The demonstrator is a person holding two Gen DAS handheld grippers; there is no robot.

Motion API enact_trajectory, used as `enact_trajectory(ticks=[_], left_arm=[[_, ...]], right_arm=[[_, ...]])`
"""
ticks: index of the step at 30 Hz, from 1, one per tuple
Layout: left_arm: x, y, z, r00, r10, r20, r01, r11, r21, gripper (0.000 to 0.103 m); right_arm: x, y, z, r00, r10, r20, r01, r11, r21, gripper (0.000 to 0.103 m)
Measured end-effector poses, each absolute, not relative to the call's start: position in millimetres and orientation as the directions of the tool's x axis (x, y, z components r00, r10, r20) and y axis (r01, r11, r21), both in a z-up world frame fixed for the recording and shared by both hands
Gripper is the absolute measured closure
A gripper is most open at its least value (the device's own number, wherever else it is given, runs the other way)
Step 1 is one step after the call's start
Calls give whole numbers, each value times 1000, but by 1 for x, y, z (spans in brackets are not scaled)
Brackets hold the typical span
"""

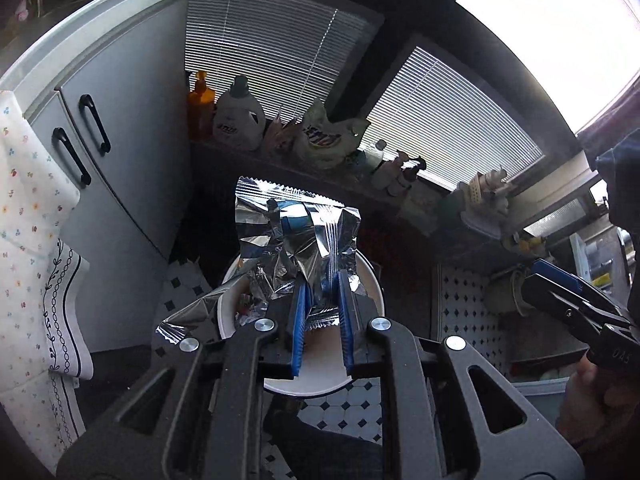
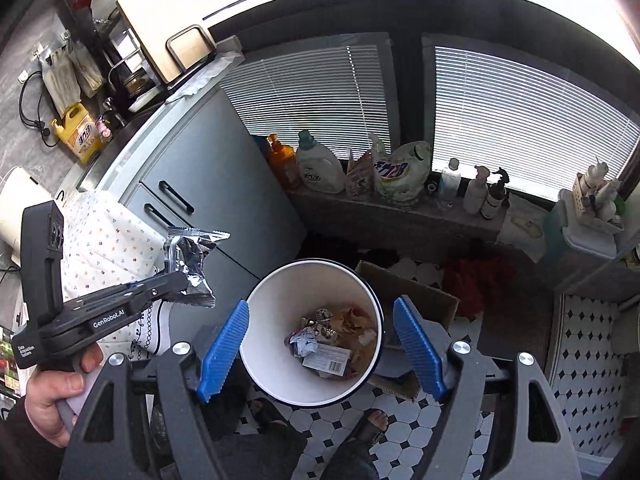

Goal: Collect trash
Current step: 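Carry both items over the white bin and open both grippers, then lift both empty grippers away from the bin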

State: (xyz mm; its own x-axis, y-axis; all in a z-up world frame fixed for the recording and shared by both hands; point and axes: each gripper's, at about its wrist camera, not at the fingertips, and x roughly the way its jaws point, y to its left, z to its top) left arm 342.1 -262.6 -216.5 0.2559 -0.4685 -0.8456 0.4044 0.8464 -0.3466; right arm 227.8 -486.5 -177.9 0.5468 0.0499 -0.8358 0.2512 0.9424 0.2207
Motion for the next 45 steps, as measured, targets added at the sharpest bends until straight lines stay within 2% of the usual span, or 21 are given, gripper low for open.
enact_trajectory(ticks=[6, 7, 9, 10, 11, 20, 24, 31, 40, 45], left_arm=[[340, -287, -233, 186, -483, -856, 431, 823, -370, 84], [340, -290, -235, 176, -486, -856, 431, 820, -377, 79], [340, -294, -237, 153, -500, -852, 438, 807, -395, 61], [339, -296, -236, 162, -496, -853, 442, 809, -387, 48], [339, -296, -233, 175, -494, -852, 446, 811, -379, 43], [331, -284, -208, 251, -465, -849, 439, 836, -329, 21], [324, -276, -192, 314, -425, -849, 426, 862, -275, 14], [311, -252, -156, 396, -388, -833, 349, 902, -254, 7], [288, -198, -104, 516, -333, -789, 255, 939, -229, 6], [268, -154, -77, 582, -299, -756, 207, 954, -217, 6]], right_arm=[[203, -504, -178, 547, 5, -837, 319, 923, 214, 29], [199, -507, -177, 547, -1, -837, 328, 920, 213, 28], [194, -511, -177, 551, -7, -835, 344, 913, 219, 26], [190, -513, -176, 555, -6, -832, 350, 909, 227, 24], [188, -515, -176, 558, -6, -830, 354, 906, 231, 23], [182, -519, -175, 574, 29, -818, 325, 909, 261, 20], [185, -514, -170, 583, 66, -810, 276, 921, 274, 17], [200, -495, -157, 572, 141, -808, 177, 941, 290, 17], [214, -450, -142, 561, 207, -801, 69, 953, 295, 17], [215, -416, -125, 583, 212, -784, 17, 962, 273, 11]])
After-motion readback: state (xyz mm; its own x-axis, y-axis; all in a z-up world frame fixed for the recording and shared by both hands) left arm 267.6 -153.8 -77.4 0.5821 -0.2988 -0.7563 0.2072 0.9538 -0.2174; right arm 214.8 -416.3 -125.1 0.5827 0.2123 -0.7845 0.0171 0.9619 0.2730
